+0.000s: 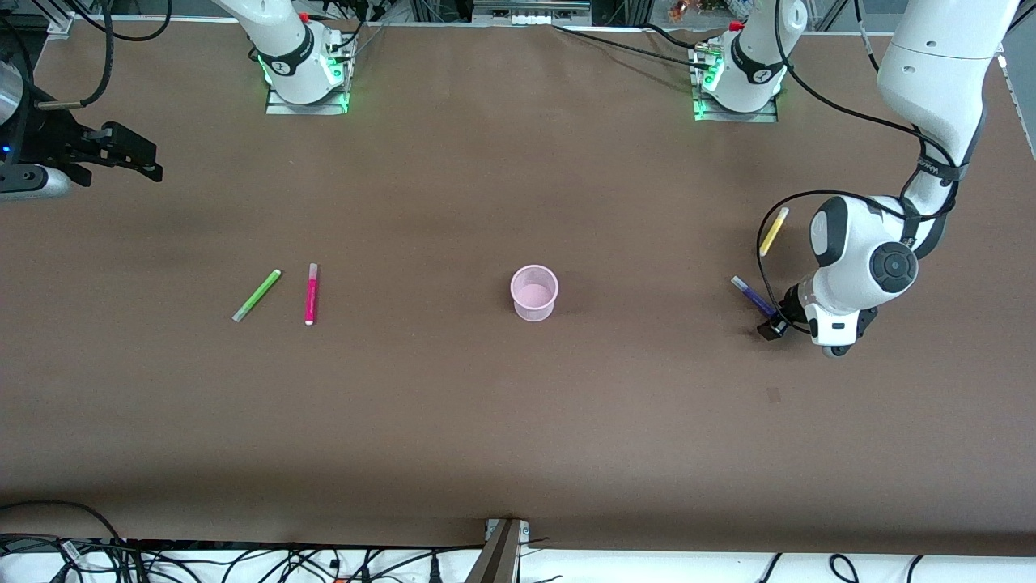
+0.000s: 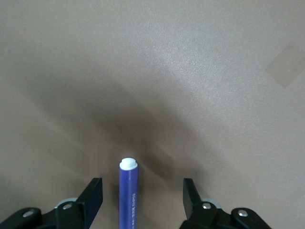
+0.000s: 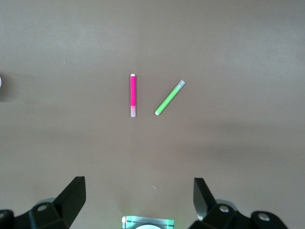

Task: Organize pens into pink holder with both arms
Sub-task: 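Lower the left gripper onto the blue marker and grasp it, then carry the blue marker with the left gripper over the pink cup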

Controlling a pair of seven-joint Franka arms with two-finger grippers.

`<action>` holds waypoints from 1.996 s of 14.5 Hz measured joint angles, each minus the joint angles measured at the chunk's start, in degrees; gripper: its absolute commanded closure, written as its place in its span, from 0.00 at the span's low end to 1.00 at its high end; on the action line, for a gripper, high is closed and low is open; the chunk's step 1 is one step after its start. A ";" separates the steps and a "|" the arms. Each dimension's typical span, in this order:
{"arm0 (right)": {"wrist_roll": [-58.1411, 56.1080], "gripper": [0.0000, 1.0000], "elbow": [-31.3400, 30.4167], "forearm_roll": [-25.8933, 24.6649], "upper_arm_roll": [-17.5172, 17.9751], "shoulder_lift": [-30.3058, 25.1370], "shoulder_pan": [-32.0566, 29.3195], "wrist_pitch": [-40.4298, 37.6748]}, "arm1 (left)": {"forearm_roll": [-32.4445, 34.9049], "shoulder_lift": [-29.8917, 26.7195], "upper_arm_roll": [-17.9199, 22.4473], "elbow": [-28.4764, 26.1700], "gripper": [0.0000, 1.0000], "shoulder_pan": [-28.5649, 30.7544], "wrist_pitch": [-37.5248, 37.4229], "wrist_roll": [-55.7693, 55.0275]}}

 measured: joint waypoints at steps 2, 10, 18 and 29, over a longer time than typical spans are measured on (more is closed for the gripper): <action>0.00 0.00 0.00 0.00 0.00 0.00 0.00 0.00 | 0.02 0.00 0.00 -0.75 0.31 0.00 0.92 0.00; 0.00 0.00 0.00 0.00 0.00 0.00 0.00 0.00 | 2.43 -0.01 0.00 -1.31 0.93 0.00 1.09 0.04; 0.00 0.00 0.00 0.00 -0.05 0.03 0.00 0.05 | 2.54 -2.38 -0.72 0.78 1.00 -0.15 -1.48 0.09; 0.00 0.00 -0.01 0.02 0.24 0.80 0.15 1.06 | 2.76 -11.32 -16.65 13.87 1.00 -3.77 -11.90 -21.74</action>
